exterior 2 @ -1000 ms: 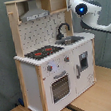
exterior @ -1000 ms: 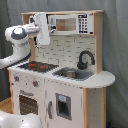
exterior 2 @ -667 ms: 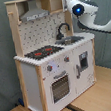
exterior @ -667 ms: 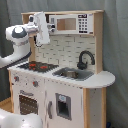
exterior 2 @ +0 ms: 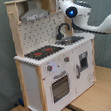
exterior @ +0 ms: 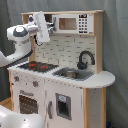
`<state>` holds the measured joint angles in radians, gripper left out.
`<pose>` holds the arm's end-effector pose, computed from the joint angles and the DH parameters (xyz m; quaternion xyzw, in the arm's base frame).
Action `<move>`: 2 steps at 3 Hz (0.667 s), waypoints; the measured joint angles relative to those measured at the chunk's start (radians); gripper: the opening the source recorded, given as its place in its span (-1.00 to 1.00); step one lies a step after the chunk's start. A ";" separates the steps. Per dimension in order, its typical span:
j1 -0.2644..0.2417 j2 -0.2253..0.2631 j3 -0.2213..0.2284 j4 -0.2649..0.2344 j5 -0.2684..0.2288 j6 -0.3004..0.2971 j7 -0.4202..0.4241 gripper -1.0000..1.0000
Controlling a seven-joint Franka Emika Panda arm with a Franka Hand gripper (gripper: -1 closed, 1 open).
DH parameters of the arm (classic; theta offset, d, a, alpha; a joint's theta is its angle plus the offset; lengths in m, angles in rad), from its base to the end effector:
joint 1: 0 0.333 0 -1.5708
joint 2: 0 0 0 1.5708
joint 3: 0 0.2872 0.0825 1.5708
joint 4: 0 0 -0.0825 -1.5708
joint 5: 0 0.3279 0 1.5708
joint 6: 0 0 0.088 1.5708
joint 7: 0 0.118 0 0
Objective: Play with the kitchen
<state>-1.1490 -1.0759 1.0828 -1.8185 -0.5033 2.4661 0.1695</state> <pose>0.4149 0.2855 0.6839 0.6395 0.1305 0.4561 0.6050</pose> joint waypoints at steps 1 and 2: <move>-0.068 0.001 0.037 0.062 0.009 0.000 0.008 -1.00; -0.143 0.026 0.064 0.119 0.017 -0.001 0.008 -1.00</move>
<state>-1.2922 -1.0502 1.1464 -1.6995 -0.4862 2.4646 0.1772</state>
